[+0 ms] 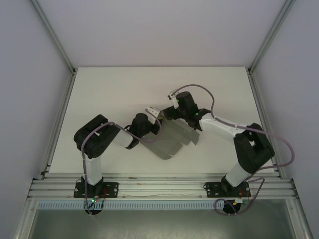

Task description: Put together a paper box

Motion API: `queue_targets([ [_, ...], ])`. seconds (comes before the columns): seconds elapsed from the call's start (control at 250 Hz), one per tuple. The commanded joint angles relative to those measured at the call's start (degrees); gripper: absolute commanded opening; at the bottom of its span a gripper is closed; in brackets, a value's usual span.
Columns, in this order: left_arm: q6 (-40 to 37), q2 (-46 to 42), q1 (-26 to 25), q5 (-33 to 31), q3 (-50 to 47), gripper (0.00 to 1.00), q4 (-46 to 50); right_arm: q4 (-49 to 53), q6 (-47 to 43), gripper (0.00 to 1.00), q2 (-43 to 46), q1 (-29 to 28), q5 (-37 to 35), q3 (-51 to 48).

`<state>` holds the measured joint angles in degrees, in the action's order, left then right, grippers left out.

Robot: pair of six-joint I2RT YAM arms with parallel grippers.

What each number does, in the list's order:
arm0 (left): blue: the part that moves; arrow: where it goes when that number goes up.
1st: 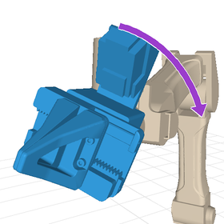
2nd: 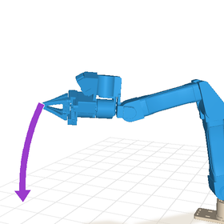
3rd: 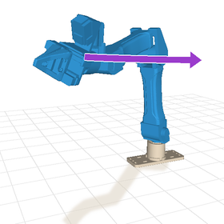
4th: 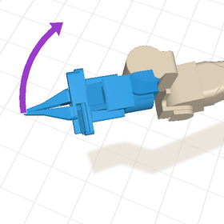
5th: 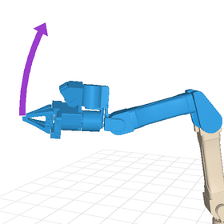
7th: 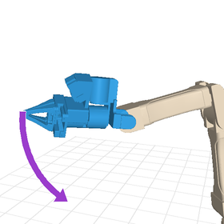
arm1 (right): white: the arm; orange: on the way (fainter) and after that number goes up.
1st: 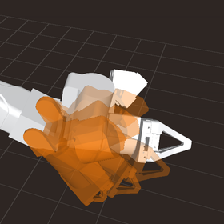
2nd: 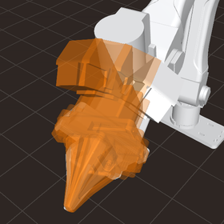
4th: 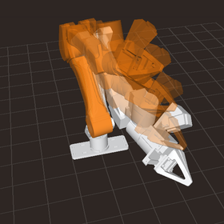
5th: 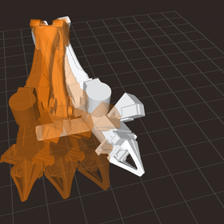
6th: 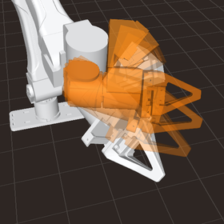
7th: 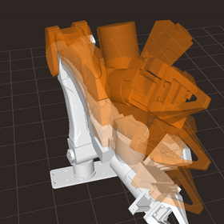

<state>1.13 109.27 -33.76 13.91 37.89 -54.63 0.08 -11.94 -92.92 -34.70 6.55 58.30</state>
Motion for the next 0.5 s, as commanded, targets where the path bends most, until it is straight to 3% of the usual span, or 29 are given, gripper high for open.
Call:
queue_targets([
  [0.0,-0.54,1.67,-0.43,-1.10,1.18,0.00,1.75,2.67,0.51,0.81,-2.59,0.07,1.41,2.05],
  [0.172,1.86,2.53,-0.35,-4.35,3.83,0.00,3.90,3.86,0.00,0.76,-4.31,0.06,5.68,0.95],
  [0.496,4.59,1.73,0.63,-2.35,4.81,0.25,0.49,1.97,-1.63,0.73,-4.41,0.00,8.14,-2.59],
])
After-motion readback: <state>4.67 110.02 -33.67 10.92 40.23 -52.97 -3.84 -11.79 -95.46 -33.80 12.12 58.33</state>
